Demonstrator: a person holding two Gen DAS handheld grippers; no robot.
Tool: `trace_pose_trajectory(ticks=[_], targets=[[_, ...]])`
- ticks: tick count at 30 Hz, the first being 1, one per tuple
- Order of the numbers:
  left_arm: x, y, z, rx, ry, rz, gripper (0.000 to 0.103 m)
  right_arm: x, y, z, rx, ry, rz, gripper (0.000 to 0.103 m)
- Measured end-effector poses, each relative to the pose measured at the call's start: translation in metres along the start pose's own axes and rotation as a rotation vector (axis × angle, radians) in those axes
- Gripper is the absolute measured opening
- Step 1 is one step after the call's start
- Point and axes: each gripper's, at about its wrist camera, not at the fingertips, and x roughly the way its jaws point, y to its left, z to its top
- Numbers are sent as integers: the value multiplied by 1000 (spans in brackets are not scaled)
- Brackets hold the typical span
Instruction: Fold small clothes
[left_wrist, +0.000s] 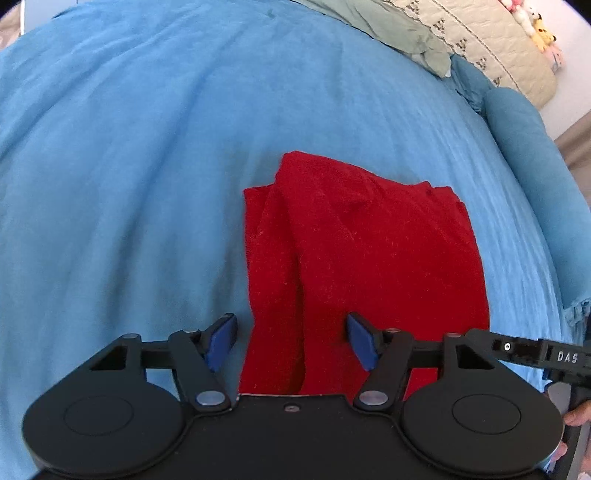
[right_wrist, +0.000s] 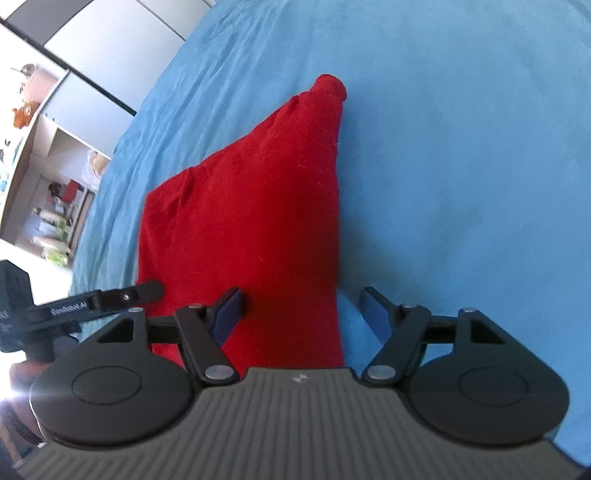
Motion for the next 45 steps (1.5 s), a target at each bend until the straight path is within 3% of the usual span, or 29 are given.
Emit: trace_pose_trajectory(ticks=[2,4,6,7,9,12,15,20,25,28,33,38,40,42,45], targets=[[3,-3,1,20,17,-17,60,5,2,2,11,17,37,87],[7,-8,2,36,36,-18,58,19,2,4,29,93,95,88],[8,-11,3,58,45,-11,47,24,3,6,31,92,89,86],[7,-10,4,52,44,-8,44,24,4,7,38,85,86,82],[4,-15,4,54,38,8,32,22,6,9,33,61,53,58],[-2,-38,1,155,16,83,26,14,19,6,-15,29,32,45],[-11,-60,-4,235,-18,130,24,3,39,3,-96,-11,-3,40],[-40,-80,-10,243,-76,75,23,-29,60,1,-155,-74,47,39],[-78,-113,-41,233,-99,39,23,-83,65,-12,-200,-104,65,39],[-94,-141,-68,226,-85,36,23,-124,52,-28,-161,-95,83,39],[-84,-174,-123,239,-5,36,25,-169,31,-75,-204,-69,4,39],[-41,-183,-171,317,39,107,34,-165,-15,-123,-188,-57,-46,40],[-34,-179,-185,354,-11,150,51,-155,-38,-140,-176,-80,-59,42],[-33,-175,-193,362,-67,176,85,-147,-60,-154,-139,-109,-80,58],[-31,-167,-198,364,-117,240,100,-145,-86,-168,-74,-153,-117,85]])
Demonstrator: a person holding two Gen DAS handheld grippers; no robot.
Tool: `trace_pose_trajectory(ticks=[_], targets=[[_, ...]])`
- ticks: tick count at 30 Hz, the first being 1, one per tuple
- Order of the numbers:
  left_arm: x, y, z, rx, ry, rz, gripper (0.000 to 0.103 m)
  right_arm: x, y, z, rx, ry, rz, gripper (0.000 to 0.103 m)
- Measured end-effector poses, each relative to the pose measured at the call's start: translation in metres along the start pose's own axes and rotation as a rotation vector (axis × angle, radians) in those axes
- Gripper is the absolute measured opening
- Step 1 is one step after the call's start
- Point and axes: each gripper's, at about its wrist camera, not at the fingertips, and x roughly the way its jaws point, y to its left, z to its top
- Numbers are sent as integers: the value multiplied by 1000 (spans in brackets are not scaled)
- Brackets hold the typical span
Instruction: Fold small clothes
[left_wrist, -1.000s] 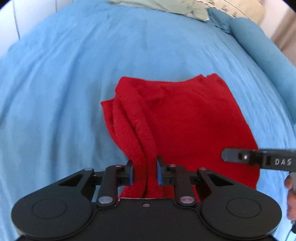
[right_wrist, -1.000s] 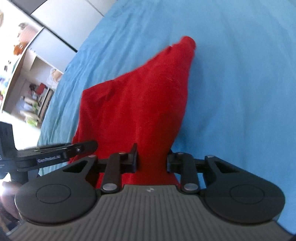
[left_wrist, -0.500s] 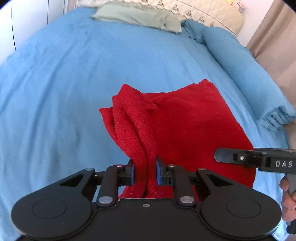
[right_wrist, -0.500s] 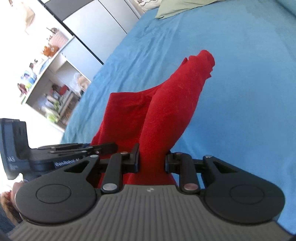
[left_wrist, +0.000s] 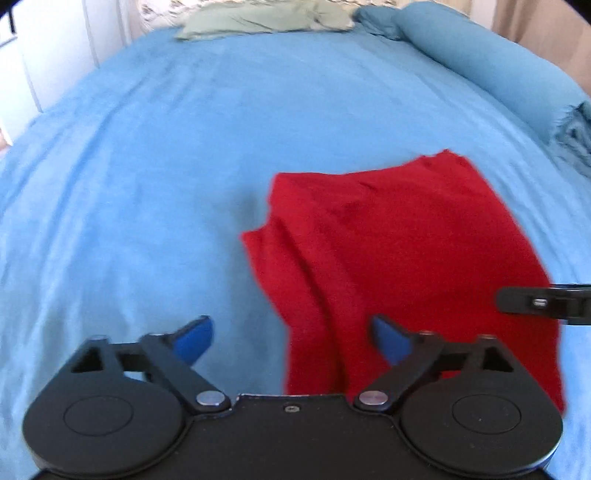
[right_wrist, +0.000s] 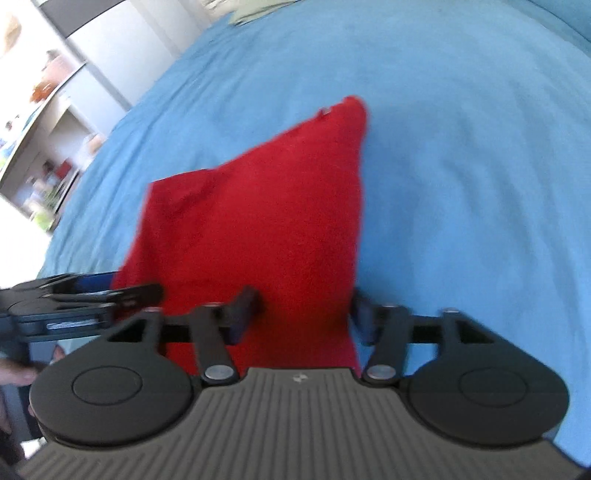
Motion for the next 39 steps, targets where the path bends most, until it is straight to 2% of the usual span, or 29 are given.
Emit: trace_pose_trajectory(ticks=[2,4,7,9,13,15,19,21,25,29,31,33,35,39], targets=[[0,3,-2,-28,1,-9,101,-1,-6,-6,13,-30,-6,93],[-4,4,0,-62,0,0,101,0,-3,-8,-2,-41,-23,94],[-28,4,3,-83,-62,29,100,-7,8,1,-31,-15,-60,94],[-39,4,7,-73,-107,40,100,-18,21,9,-83,-43,-80,94],[-15,12,13,-55,-27,99,100,-10,37,23,-164,-64,-200,95],[-1,14,11,-56,13,95,101,4,40,24,-195,-50,-248,95],[-1,15,13,-59,5,96,100,17,45,21,-207,-45,-236,95],[-16,15,19,-68,-15,103,97,5,49,23,-213,-65,-225,95],[-78,14,36,-105,-77,108,96,-54,65,30,-212,-139,-186,95],[-178,5,54,-134,-138,122,98,-141,92,42,-186,-191,-131,96],[-226,0,57,-141,-158,135,102,-188,105,43,-164,-202,-124,101],[-278,-6,55,-157,-175,157,103,-235,121,40,-150,-216,-131,103],[-319,-10,51,-183,-170,160,103,-279,135,36,-151,-242,-175,103],[-383,-18,41,-167,-120,209,103,-348,161,24,-165,-247,-251,103]])
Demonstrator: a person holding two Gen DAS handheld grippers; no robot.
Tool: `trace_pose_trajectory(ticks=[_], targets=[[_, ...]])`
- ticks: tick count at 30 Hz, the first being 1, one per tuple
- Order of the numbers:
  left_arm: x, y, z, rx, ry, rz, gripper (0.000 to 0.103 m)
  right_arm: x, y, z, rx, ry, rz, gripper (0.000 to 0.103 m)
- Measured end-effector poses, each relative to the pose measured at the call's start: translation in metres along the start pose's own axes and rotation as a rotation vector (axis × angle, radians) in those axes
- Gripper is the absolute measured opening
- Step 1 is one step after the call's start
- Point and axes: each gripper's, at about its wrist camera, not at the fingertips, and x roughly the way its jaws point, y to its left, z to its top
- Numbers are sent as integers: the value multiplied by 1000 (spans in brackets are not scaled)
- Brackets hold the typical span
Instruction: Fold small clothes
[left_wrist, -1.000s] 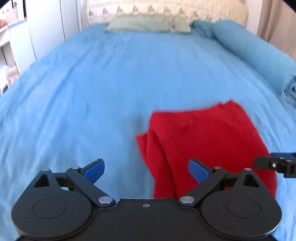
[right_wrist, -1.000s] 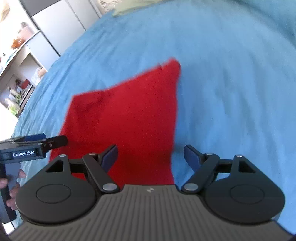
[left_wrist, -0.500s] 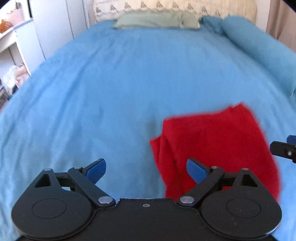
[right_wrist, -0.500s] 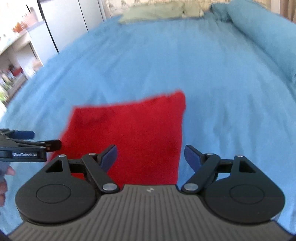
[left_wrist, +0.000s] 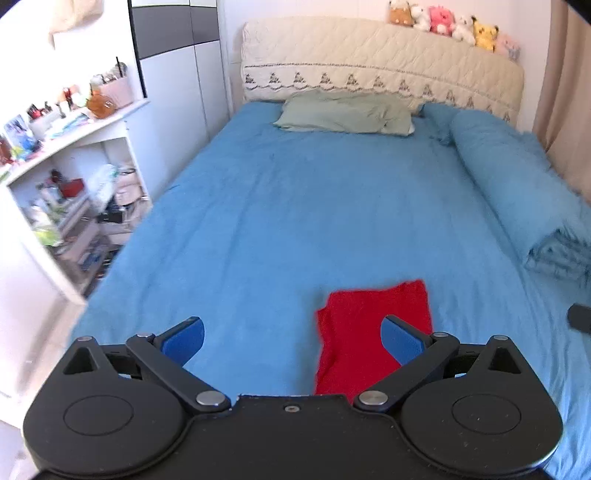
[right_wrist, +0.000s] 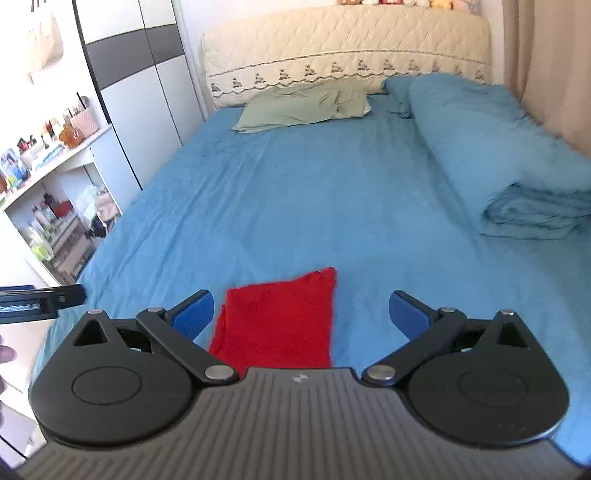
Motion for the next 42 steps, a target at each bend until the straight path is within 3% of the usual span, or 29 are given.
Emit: trace_pose_trajectory(ticks=[5,14,19,28,42], targets=[[-44,6,-8,31,91,1,103,-67,16,2,-21,107,-79,103],[-89,13,-30,31,156,-30,103,-141,39,-8,-49,221,-145,103],[-96,11,-36,26,175,-43,103,-153,48,-21,-27,261,-151,103],[-105,0,-35,94,129,-42,103,-157,49,-22,-2,249,-174,103],[-108,-2,-33,113,98,-41,103,-158,41,-23,29,248,-180,103]])
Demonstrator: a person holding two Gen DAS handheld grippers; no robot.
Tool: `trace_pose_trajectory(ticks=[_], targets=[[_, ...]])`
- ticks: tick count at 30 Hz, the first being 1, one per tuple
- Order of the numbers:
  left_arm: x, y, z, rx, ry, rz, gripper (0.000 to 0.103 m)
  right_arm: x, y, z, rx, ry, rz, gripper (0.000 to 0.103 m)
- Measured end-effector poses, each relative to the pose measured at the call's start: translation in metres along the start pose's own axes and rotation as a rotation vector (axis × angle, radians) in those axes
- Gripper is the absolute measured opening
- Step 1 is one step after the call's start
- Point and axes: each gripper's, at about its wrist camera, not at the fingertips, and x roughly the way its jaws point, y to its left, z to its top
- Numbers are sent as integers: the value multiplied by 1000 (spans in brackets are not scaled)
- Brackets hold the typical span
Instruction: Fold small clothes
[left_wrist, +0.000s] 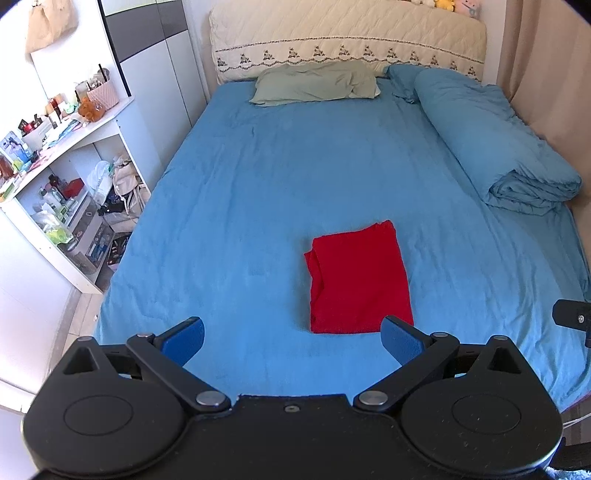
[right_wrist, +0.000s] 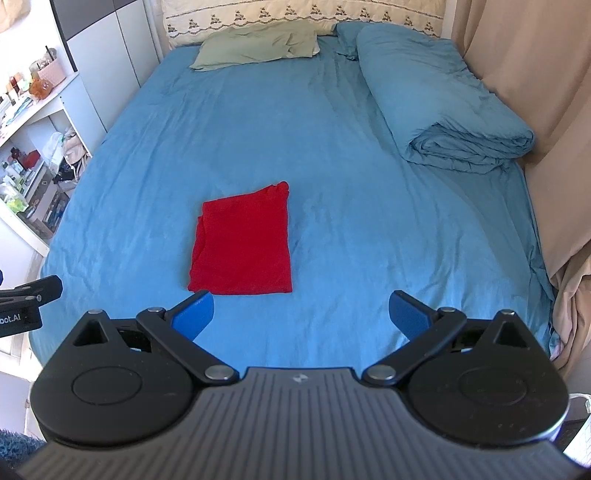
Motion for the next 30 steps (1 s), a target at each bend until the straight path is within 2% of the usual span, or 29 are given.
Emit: trace_pose_trajectory(ticks=[30], targets=[[1,1,7,-10,-1,3,103,6,-4,6,12,5,3,103]])
